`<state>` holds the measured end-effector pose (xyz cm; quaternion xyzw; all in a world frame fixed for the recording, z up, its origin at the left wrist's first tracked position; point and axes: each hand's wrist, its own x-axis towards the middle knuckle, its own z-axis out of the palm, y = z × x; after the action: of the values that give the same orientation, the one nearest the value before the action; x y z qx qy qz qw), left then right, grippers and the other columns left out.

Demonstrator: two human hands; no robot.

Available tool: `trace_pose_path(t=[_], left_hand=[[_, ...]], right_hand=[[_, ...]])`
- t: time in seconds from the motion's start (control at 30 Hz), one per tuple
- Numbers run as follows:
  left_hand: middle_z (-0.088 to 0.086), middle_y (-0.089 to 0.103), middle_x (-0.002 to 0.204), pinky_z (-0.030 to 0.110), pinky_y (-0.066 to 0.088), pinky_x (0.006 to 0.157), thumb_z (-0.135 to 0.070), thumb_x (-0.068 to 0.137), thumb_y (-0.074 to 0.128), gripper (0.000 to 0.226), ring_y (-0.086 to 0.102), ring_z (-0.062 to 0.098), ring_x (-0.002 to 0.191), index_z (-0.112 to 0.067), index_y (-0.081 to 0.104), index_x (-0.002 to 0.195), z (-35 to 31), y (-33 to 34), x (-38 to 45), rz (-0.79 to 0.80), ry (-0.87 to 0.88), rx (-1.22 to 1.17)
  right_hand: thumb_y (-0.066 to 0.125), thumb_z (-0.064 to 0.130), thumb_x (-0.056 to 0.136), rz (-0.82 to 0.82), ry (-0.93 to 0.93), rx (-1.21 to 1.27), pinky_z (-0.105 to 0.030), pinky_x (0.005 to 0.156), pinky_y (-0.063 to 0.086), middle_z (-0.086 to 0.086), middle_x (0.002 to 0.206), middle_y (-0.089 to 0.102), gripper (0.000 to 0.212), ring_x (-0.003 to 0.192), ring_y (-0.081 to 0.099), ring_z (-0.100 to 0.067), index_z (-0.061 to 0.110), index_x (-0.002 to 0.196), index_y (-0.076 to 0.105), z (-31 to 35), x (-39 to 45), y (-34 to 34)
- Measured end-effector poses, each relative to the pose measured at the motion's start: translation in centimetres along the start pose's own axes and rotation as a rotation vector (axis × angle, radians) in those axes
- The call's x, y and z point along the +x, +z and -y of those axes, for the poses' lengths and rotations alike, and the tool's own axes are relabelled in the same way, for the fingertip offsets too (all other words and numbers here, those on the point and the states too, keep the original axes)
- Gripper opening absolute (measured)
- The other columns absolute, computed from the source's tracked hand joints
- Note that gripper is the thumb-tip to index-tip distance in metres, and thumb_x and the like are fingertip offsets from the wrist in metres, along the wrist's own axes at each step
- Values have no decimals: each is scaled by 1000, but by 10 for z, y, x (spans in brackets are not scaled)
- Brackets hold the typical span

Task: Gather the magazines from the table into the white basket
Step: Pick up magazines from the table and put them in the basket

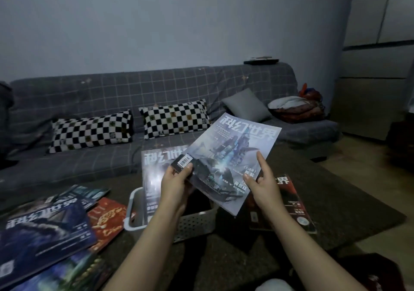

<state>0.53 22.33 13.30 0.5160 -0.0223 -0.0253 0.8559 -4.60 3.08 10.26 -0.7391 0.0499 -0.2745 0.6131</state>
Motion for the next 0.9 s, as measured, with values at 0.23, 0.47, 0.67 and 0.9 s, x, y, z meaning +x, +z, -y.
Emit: trace_pose_path(t=[0.23, 0.47, 0.67, 0.9], left_hand=[[11, 70, 92, 18, 45, 44, -3, 79, 72, 41, 65, 13, 60, -7, 63, 118, -45, -85, 25, -1, -2, 541], [0, 64, 88, 23, 48, 54, -12, 71, 80, 33, 61, 10, 71, -23, 52, 84, -23, -124, 49, -157, 111, 866], [0, 65, 82, 43, 54, 69, -31, 67, 84, 40, 64, 21, 76, -20, 52, 88, -5, -139, 54, -245, 110, 1128], [0, 66, 111, 39, 51, 85, -30, 60, 87, 69, 62, 20, 99, -21, 48, 116, 6, -146, 49, -234, 85, 1255]], right_hand=[[58, 8, 89, 252, -66, -92, -21, 94, 41, 7, 147, 31, 66, 123, 39, -5, 32, 143, 31, 7, 22, 52], [56, 3, 88, 285, -211, -231, -6, 87, 34, 12, 129, 39, 66, 118, 37, 0, 33, 142, 33, 0, 41, 105], [54, 0, 88, 292, -211, -389, 1, 62, 40, 10, 129, 44, 70, 89, 45, 6, 39, 141, 32, -22, 61, 133], [60, 16, 87, 357, -181, -639, -31, 97, 35, 4, 123, 51, 70, 113, 39, -15, 39, 143, 25, -50, 57, 131]])
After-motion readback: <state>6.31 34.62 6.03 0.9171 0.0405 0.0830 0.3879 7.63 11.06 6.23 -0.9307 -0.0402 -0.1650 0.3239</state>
